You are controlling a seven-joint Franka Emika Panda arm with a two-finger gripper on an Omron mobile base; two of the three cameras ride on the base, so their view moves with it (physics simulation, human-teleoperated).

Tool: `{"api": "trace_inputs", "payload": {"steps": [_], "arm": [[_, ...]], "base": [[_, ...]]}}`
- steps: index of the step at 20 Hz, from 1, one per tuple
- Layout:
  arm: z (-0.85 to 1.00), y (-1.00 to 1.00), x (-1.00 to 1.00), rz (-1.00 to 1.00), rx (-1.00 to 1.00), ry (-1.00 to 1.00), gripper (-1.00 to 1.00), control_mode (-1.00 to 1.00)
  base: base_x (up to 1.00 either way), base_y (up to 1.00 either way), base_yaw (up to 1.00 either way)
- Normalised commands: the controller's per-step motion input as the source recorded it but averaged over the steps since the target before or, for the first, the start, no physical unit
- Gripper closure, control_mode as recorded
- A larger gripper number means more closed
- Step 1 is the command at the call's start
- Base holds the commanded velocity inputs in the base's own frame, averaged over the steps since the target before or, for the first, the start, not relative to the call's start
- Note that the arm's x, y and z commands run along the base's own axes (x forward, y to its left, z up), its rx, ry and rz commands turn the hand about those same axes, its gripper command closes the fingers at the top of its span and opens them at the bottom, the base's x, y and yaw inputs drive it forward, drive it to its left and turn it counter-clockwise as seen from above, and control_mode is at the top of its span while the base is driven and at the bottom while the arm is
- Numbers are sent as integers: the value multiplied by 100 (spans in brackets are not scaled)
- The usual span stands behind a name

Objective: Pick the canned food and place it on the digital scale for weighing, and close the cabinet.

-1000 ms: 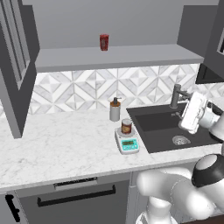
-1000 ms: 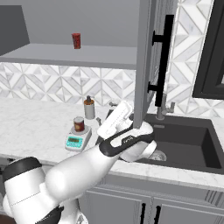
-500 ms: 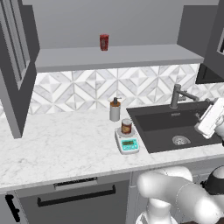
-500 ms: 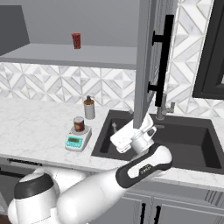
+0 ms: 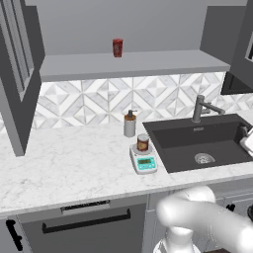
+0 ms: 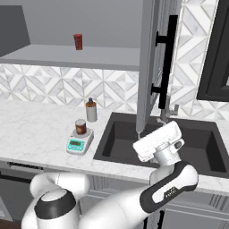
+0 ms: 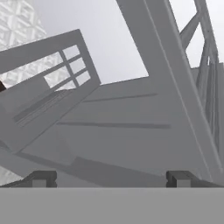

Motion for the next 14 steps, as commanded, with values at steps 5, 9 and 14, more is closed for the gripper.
{"api": "trace_inputs", "payload": {"steps": [5, 9, 14], "arm": [[15, -95, -4, 0, 9, -3, -100, -100], [29, -73, 0, 0, 4, 0, -100, -100], [60, -27, -1, 0, 0, -10, -100, -100]], "base": [[0, 0, 0], [0, 0, 0], [0, 0, 0]]}}
